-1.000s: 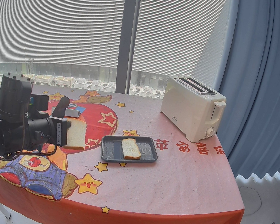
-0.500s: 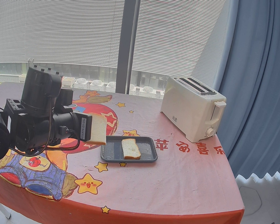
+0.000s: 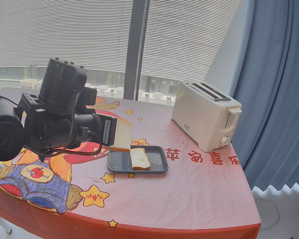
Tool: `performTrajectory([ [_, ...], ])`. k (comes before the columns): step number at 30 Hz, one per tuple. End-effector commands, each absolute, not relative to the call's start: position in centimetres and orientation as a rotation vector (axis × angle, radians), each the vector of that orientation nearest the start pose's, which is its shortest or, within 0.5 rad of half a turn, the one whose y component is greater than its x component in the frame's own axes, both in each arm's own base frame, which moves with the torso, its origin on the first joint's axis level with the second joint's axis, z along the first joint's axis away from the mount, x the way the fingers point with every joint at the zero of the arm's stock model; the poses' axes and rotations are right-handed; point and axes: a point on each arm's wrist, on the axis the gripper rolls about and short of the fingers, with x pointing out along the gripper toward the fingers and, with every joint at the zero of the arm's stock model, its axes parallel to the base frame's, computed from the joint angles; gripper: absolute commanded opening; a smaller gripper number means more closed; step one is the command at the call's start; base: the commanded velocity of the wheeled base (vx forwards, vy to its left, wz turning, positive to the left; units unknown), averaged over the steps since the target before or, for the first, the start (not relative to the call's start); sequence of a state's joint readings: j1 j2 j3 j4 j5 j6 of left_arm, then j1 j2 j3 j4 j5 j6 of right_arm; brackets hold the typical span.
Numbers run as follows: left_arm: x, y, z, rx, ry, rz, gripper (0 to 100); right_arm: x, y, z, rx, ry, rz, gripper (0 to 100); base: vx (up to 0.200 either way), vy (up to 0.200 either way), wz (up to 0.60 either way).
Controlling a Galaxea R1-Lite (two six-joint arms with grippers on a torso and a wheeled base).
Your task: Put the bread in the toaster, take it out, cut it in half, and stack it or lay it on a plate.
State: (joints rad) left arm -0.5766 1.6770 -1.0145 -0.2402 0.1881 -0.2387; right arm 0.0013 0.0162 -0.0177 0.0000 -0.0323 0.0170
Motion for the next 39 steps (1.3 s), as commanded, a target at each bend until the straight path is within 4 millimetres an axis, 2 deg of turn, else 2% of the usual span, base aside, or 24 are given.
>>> performTrajectory([
  [1,27.2,-17.5,21.1,-0.079,0.436,-0.354,0,-2.3,-0.1,7.6,0.017,-0.002,-0.031,100,0.0,0.0,0.0],
  [15,30.4,-19.7,18.4,-0.059,0.488,-0.351,0,-2.3,-0.1,7.6,0.017,-0.002,-0.031,100,0.0,0.0,0.0],
  [20,30.8,-20.0,17.7,-0.061,0.511,-0.379,0,-2.3,-0.1,7.6,0.017,-0.002,-0.031,100,0.0,0.0,0.0],
  [21,30.9,-20.0,17.5,-0.059,0.518,-0.383,100,-2.3,-0.1,7.6,0.017,-0.002,-0.031,100,0.0,0.0,0.0],
  [32,32.2,-20.3,14.9,-0.043,0.577,-0.363,100,-2.3,-0.1,7.6,0.017,-0.002,-0.031,100,0.0,0.0,0.0],
  [39,31.8,-20.3,15.1,-0.04,0.575,-0.369,100,-2.3,-0.1,7.6,0.017,-0.002,-0.031,100,0.0,0.0,0.0],
])
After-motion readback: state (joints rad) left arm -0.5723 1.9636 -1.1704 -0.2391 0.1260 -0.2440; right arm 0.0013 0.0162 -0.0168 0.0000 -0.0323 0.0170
